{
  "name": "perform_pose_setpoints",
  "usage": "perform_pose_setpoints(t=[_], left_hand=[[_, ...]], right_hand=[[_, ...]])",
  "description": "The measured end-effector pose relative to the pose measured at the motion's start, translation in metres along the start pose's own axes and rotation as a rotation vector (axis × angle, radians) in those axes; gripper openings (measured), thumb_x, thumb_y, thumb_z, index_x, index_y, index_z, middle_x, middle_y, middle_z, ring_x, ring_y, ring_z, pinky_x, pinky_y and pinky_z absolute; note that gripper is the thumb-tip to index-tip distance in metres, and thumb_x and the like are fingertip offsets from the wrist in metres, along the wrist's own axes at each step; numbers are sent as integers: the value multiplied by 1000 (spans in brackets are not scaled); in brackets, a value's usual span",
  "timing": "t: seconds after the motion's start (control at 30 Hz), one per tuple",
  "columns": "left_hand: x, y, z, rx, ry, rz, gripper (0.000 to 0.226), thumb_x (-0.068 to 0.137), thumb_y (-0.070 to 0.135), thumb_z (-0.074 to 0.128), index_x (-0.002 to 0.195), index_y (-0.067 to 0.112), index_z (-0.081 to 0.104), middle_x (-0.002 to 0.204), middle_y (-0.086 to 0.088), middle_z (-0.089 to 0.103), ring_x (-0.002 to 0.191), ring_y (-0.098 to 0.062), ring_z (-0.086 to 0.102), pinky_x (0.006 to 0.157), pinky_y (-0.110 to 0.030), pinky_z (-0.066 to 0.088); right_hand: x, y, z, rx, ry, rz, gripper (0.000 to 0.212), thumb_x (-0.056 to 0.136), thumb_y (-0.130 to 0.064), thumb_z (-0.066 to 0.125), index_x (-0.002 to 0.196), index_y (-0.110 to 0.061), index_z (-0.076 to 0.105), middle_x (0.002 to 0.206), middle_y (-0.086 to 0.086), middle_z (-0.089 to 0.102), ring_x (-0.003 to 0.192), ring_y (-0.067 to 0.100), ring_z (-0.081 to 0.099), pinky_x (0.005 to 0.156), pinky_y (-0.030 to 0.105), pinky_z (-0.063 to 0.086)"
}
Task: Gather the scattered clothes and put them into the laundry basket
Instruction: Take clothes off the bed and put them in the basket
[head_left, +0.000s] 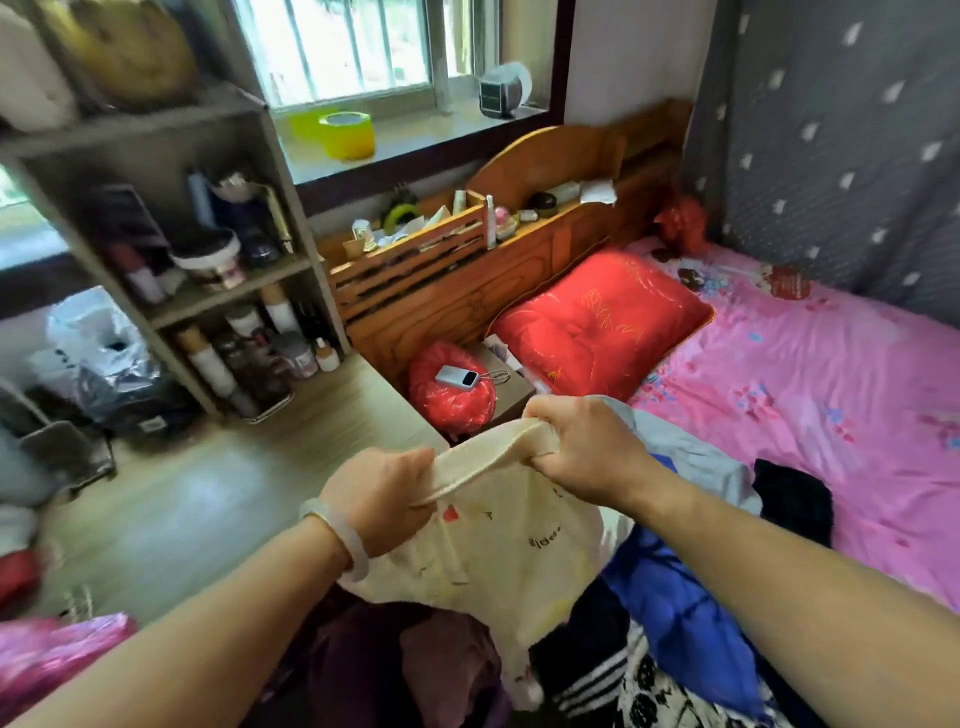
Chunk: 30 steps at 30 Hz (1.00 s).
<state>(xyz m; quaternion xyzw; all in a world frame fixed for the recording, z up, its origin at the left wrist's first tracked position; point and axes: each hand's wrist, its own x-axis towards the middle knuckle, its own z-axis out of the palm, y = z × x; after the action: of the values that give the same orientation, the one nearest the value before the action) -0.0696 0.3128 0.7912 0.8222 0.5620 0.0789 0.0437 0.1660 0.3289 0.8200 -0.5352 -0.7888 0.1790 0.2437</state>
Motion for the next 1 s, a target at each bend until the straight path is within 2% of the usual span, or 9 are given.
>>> perform_pose_setpoints(t=[0.1,0.2,0.3,0.4,0.5,0.57,0.67,0.87,1.0], left_hand=[[-30,-16,-24,79,39,26,11,73,32,52,67,22,50,58,3,60,60,-24,61,75,-29,50],[-54,-15,-51,-135,51,-166,15,83,28,60,74,22,49,70,4,58,69,-21,56,63,-28,40],[-67,-15,-80,-497,106,-334,16,86,26,62,78,13,60,74,2,58,72,-18,53,62,-28,39],[-81,-16,-113,-860,95,-432,33,76,32,69,84,1,65,78,-9,60,74,-22,54,69,-35,44],[-96,-17,-138,-1027,50,-443,36,59,38,75,78,9,64,74,-6,59,73,-21,56,71,-34,46],[-104,-16,-145,-908,-15,-404,18,73,27,77,78,16,63,76,0,61,75,-16,60,68,-26,49],[-116,-16,-140,-765,-77,-422,19,75,25,79,86,21,64,79,5,63,75,-9,59,64,-21,49],[-114,-24,-107,-724,36,-663,15,82,21,65,86,7,67,80,-9,65,74,-25,61,69,-33,51],[-112,-22,-98,-1090,24,-834,14,81,2,52,72,10,61,74,-12,58,75,-28,59,83,-47,54]], right_hand=[[-11,-31,-2,-81,131,51,16,82,-26,63,75,-14,57,68,0,60,67,25,54,57,36,43],[-21,-58,-6,-48,150,120,15,77,-24,66,73,-13,56,66,1,59,68,26,55,57,36,43],[-26,-96,-17,169,-9,216,28,63,-25,83,74,-19,58,70,-5,59,67,14,55,55,26,41],[-34,-136,-29,599,-285,287,45,55,-38,87,87,-14,66,77,6,61,69,21,56,58,33,41],[-35,-162,-31,765,-297,228,21,73,-24,78,85,-11,67,71,7,61,59,19,57,49,26,41],[-30,-165,-25,556,-64,133,11,78,-14,73,81,-10,64,70,4,64,60,14,59,51,27,46],[-26,-159,-7,135,146,34,17,78,-25,71,78,-15,58,71,1,65,71,21,63,61,34,47],[-34,-157,32,-197,135,-50,19,87,-28,57,83,-24,39,85,11,65,85,38,62,64,37,38],[-41,-169,45,65,-25,144,13,88,-23,58,85,-17,47,83,8,64,84,30,62,66,33,39]])
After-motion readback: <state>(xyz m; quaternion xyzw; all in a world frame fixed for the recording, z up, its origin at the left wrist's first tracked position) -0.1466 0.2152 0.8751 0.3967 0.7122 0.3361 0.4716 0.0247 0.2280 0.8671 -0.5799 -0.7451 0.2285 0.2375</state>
